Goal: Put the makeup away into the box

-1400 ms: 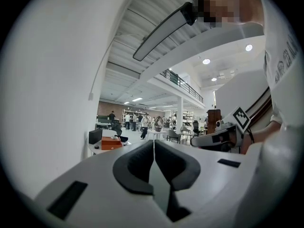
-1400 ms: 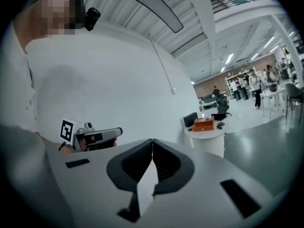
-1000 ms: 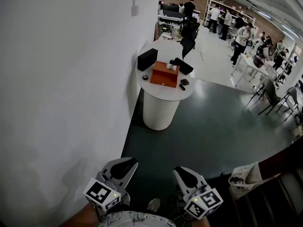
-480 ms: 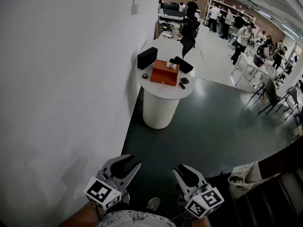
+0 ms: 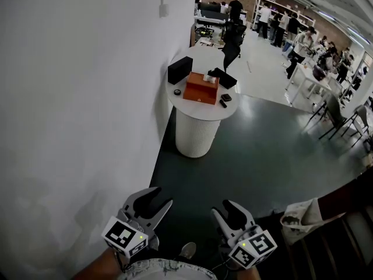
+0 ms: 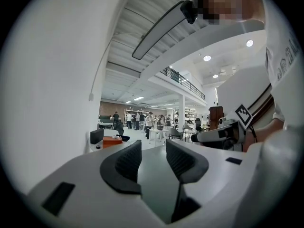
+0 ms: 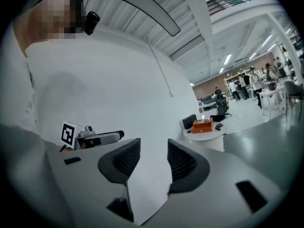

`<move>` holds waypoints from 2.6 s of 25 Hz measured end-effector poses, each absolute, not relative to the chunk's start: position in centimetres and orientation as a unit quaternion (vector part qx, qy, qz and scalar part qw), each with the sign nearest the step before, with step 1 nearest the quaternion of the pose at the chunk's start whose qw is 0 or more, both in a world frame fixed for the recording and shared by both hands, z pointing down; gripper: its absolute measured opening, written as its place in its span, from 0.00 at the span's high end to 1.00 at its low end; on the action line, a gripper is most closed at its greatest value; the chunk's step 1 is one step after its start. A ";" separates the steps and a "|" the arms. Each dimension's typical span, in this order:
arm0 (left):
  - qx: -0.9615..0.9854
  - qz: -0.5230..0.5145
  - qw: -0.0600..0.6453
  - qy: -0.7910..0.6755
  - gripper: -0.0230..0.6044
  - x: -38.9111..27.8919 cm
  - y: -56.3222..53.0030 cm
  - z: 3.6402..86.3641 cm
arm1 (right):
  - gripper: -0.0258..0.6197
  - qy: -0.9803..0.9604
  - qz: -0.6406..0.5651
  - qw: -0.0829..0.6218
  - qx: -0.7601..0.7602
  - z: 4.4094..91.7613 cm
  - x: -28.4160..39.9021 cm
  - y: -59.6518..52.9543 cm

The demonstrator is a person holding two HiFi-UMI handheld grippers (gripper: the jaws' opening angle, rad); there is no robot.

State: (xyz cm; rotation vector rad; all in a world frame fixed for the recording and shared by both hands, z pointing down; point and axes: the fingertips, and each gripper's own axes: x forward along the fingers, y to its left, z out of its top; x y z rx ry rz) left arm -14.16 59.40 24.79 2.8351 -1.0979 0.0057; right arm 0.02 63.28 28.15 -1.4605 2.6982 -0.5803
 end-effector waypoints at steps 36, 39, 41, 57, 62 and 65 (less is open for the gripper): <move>0.927 -0.007 0.066 -0.369 0.67 -8.4 49.1 26.4 | 0.68 0.864 -0.197 0.000 -0.464 30.3 6.0 53.9; 0.929 -0.007 0.069 -0.365 0.67 -8.4 46.0 26.7 | 0.68 0.862 -0.202 -0.002 -0.465 30.8 5.8 51.0; 0.929 -0.006 0.071 -0.364 0.67 -8.7 43.8 26.8 | 0.68 0.861 -0.206 -0.003 -0.465 30.9 5.4 48.9; 0.934 -0.012 0.078 -0.348 0.67 -12.7 26.4 26.2 | 0.68 0.849 -0.209 -0.010 -0.485 29.6 1.1 32.4; 0.934 -0.015 0.080 -0.348 0.67 -13.4 23.1 26.5 | 0.68 0.845 -0.210 -0.015 -0.491 29.7 0.3 29.6; 0.935 -0.016 0.081 -0.346 0.67 -13.4 21.8 26.4 | 0.68 0.846 -0.209 -0.017 -0.491 29.5 0.2 28.2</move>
